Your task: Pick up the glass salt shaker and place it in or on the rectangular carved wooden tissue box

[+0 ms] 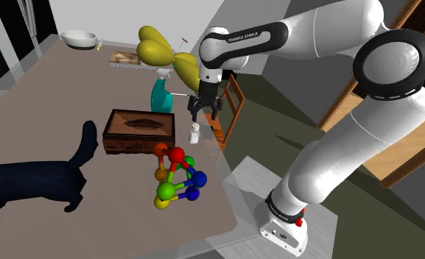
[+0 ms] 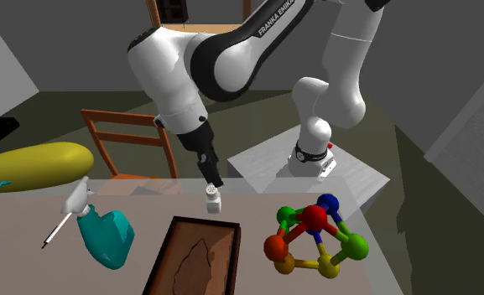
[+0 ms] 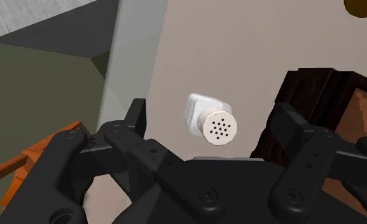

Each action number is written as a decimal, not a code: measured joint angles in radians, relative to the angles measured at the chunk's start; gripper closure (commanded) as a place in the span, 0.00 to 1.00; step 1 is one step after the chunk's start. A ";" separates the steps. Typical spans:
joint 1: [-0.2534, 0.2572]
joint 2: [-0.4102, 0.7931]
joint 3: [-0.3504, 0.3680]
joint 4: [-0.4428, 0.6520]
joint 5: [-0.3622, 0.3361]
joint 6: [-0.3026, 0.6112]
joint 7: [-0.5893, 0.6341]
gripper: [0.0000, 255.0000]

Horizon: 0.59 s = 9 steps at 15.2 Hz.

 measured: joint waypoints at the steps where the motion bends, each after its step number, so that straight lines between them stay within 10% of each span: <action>1: -0.001 0.040 -0.003 0.023 0.011 0.016 0.002 0.00; 9: 0.002 0.169 -0.002 0.035 0.054 0.128 0.002 0.00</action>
